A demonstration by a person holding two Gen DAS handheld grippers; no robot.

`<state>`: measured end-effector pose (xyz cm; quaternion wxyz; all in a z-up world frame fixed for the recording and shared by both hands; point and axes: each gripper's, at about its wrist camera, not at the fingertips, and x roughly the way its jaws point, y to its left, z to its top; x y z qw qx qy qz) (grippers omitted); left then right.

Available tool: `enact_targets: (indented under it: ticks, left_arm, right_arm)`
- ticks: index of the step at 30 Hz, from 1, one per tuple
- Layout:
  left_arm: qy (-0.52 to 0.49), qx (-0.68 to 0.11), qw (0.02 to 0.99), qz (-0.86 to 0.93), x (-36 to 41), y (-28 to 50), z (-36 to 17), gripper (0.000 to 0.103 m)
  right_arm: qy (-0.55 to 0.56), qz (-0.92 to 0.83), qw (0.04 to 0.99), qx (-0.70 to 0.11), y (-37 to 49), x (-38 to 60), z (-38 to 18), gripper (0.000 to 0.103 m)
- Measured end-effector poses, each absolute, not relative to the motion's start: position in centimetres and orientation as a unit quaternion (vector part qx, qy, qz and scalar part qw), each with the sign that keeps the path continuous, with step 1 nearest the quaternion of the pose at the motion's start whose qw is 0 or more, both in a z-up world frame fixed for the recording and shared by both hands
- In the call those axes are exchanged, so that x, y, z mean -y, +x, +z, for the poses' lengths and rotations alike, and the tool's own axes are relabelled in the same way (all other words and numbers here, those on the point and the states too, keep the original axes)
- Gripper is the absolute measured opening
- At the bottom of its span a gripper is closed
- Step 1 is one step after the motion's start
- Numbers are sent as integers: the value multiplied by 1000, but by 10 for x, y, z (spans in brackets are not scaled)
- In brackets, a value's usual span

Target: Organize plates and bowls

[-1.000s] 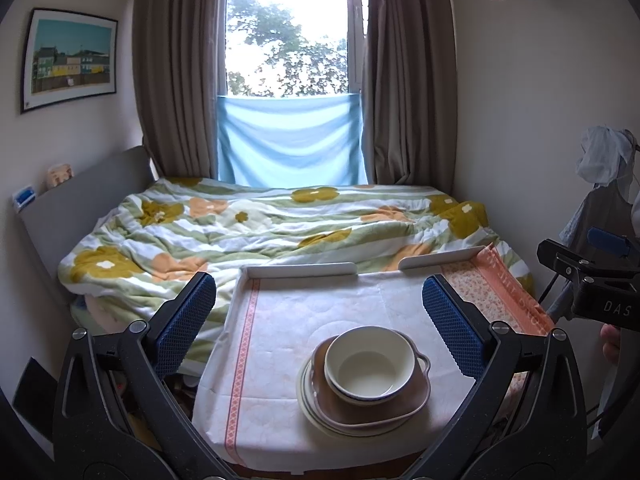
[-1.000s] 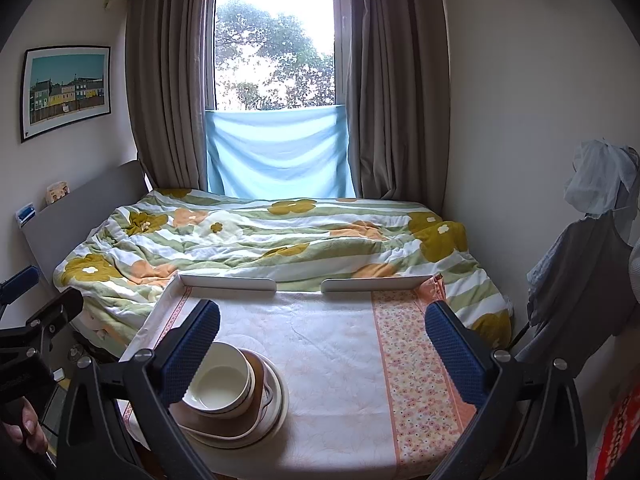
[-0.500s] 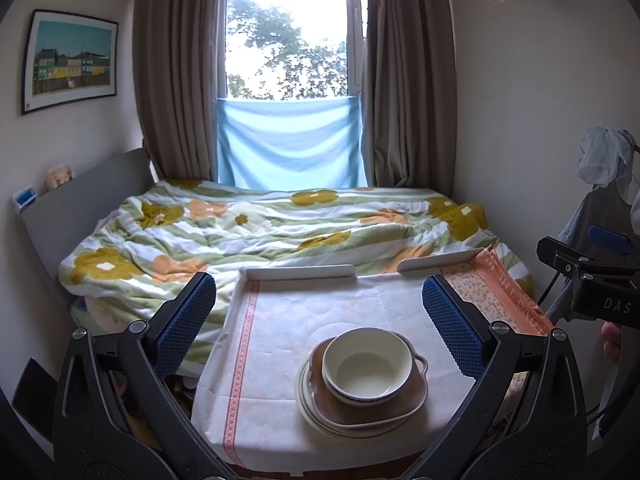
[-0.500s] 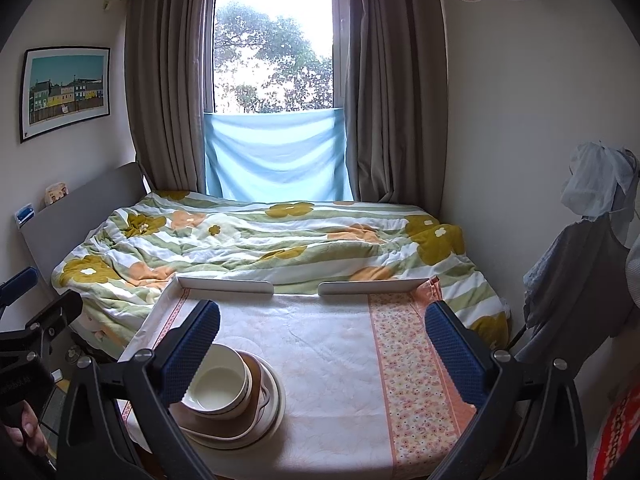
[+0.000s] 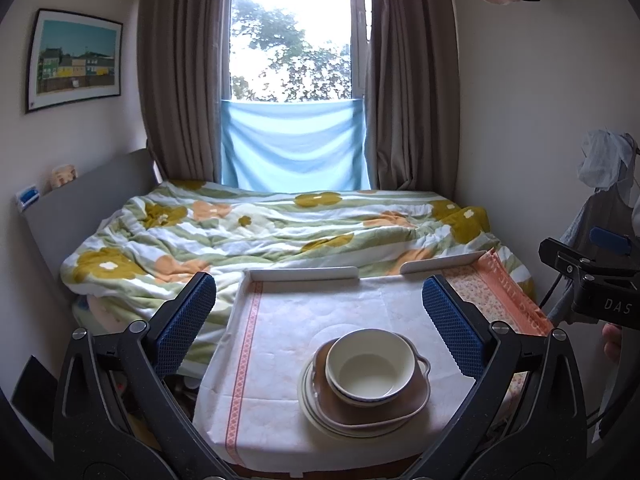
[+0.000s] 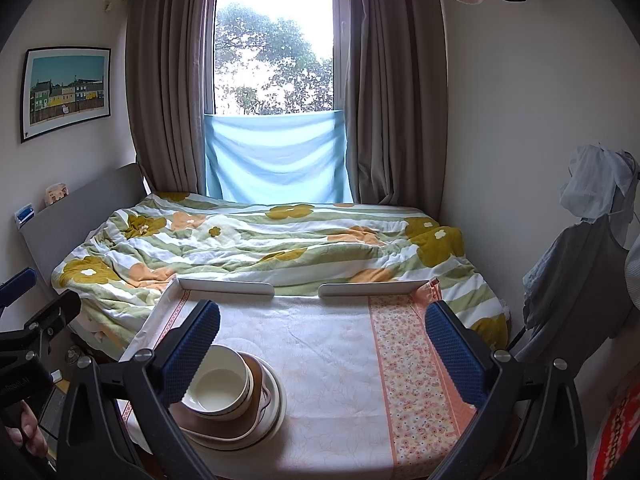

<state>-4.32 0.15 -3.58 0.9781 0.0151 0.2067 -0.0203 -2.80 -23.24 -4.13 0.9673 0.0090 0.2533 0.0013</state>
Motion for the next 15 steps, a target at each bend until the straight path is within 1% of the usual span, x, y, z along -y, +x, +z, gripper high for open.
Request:
enact_targets:
  ticks: [15]
  left_arm:
    - [4, -193, 981, -8, -14, -36, -36, 103]
  right_arm:
    - [9, -1, 967, -253, -21, 237, -38, 102]
